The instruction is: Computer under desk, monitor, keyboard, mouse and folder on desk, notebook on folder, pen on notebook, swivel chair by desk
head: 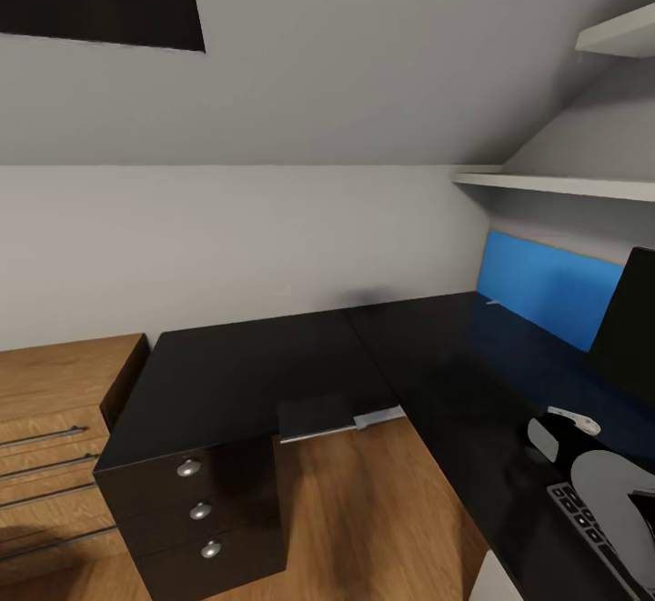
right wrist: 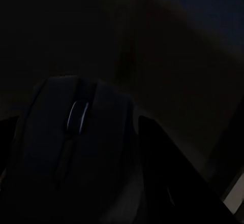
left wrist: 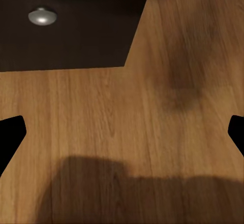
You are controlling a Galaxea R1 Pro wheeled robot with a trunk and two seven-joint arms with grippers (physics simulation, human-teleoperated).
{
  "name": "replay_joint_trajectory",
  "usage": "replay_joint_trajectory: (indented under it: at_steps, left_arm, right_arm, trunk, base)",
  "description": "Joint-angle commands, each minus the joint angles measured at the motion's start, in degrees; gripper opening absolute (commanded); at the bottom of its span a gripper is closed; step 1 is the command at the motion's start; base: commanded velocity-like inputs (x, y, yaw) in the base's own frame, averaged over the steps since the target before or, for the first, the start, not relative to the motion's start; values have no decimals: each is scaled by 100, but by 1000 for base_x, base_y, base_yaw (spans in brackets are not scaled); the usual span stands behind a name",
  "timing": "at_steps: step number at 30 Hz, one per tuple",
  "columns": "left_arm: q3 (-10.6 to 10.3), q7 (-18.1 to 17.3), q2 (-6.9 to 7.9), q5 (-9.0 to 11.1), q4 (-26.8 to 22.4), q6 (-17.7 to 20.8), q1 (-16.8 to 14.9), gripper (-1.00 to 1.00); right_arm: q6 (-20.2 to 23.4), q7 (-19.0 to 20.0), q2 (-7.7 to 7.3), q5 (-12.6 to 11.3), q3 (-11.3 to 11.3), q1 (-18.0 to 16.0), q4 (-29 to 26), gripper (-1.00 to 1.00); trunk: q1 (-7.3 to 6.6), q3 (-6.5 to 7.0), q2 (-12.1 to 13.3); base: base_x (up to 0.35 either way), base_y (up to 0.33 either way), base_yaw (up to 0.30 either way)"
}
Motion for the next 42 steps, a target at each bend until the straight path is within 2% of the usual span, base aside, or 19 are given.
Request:
replay_joint_trajectory:
  at_steps: [1, 4, 19, 20, 38, 42]
  left_arm:
    - [-27, 45, 7, 50, -12, -4, -4, 100]
    - [-30, 53, 6, 65, -12, -3, -4, 100]
    - [-31, 55, 6, 70, -12, -3, -4, 100]
    - [-31, 55, 6, 70, -12, -3, -4, 100]
    - [-35, 56, 6, 60, -12, -4, -4, 100]
    - [-42, 62, 3, 52, -10, -9, -4, 100]
  right_arm:
    - [14, -27, 2, -19, -39, -3, -13, -100]
    - [14, -27, 2, -18, -35, -3, -13, -100]
    - [14, -34, 2, -18, -19, -2, -13, -100]
    - [14, -34, 2, -17, 2, -2, -13, 100]
    - [7, -11, 5, -25, 56, -2, -21, 100]
    - [-155, 14, 12, -30, 49, -1, -79, 100]
  trunk:
    - [23, -24, -45]
    - [89, -78, -165]
    - [89, -78, -165]
    - [89, -78, -165]
    - [89, -78, -165]
    - [89, -78, -165]
  base:
    - [2, 0, 0]
    - [0, 0, 0]
    - [0, 0, 0]
    - [0, 0, 0]
    - [0, 0, 0]
    - [0, 0, 0]
